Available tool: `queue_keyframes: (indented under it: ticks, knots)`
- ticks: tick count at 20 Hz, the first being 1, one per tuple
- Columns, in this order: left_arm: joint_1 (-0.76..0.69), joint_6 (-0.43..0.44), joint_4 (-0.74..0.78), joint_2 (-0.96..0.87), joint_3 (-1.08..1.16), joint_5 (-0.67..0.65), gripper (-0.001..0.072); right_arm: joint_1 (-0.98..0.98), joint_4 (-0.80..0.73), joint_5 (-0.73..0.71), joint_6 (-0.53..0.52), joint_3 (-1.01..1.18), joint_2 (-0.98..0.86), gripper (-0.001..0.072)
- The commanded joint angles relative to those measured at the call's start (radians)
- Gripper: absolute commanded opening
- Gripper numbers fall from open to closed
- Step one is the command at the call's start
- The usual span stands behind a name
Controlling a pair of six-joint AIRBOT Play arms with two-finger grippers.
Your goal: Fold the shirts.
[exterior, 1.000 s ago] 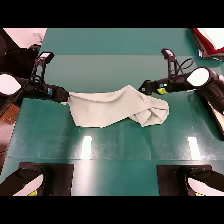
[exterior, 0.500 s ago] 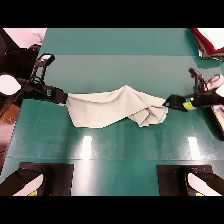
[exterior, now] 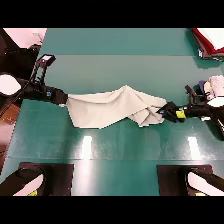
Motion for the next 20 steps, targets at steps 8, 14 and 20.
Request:
queue_keyframes:
  ticks: [8,14,20]
  knots:
    - [0.0,0.001,0.005,0.003,0.286,-0.152,0.0031,-0.055,-0.001,-0.145,-0.077,0.272,0.226,0.0012]
    - [0.0,0.0,-0.08,0.004,0.808,-0.315,0.0032,-0.162,-0.18,-0.074,-0.077,0.759,0.393,0.0012]
    - [0.0,-0.002,-0.362,0.014,1.064,-0.346,0.0032,-0.23,-0.317,-0.025,-0.077,1.012,0.487,0.0012]
